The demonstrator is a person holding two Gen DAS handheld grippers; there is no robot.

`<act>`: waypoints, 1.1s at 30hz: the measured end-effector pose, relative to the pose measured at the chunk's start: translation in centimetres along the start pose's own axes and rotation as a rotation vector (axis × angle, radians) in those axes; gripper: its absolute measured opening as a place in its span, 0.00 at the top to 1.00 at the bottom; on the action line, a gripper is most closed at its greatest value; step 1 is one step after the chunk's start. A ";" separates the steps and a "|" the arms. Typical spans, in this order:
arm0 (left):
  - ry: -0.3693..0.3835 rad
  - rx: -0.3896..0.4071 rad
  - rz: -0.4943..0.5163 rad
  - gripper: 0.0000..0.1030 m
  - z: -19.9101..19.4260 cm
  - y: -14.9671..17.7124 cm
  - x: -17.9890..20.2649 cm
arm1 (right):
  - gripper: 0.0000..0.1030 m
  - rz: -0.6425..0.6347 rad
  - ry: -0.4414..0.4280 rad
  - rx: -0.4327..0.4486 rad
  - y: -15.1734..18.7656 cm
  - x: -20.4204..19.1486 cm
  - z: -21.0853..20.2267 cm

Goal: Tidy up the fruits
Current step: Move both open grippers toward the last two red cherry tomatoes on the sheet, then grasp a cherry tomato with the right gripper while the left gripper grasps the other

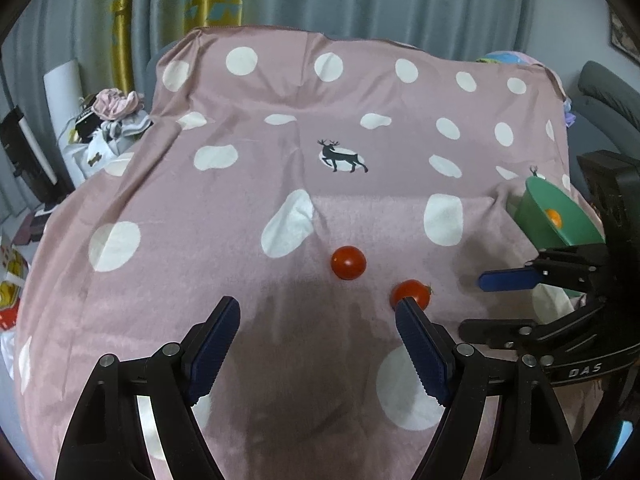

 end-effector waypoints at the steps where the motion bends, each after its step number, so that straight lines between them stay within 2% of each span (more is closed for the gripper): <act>1: 0.002 -0.003 0.008 0.21 0.2 -0.1 0.2 | 0.46 -0.007 -0.006 -0.008 -0.1 0.0 0.4; 6: 0.021 -0.012 0.043 0.21 1.0 -0.6 0.8 | 0.52 -0.033 -0.024 -0.029 -0.7 -0.3 1.9; 13: 0.039 -0.026 0.009 0.21 2.2 -1.2 0.8 | 0.59 -0.015 -0.052 -0.056 -1.2 -0.1 4.2; 19: 0.071 -0.042 0.023 0.26 3.5 -1.8 1.8 | 0.66 -0.006 -0.067 -0.059 -1.2 0.2 5.2; 26: 0.131 -0.026 0.069 0.32 4.2 -2.5 3.6 | 0.67 0.006 -0.096 -0.028 -0.7 0.8 4.6; 28: 0.147 -0.047 0.082 0.35 4.7 -2.4 4.1 | 0.67 0.019 -0.109 -0.022 -0.4 1.1 4.1; 33: 0.134 -0.113 0.070 0.40 6.9 -2.1 4.5 | 0.66 0.075 -0.131 -0.013 -0.1 2.2 3.3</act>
Point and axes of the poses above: each gripper's, at about its wrist camera, not at the fingertips, and z roughly the way its jaws point, x to its right, y to its underside, the point moved 2 cm from there along z, roughly the way its jaws point, and after that the axes turned 14 degrees about x, right-handed, at the moved point
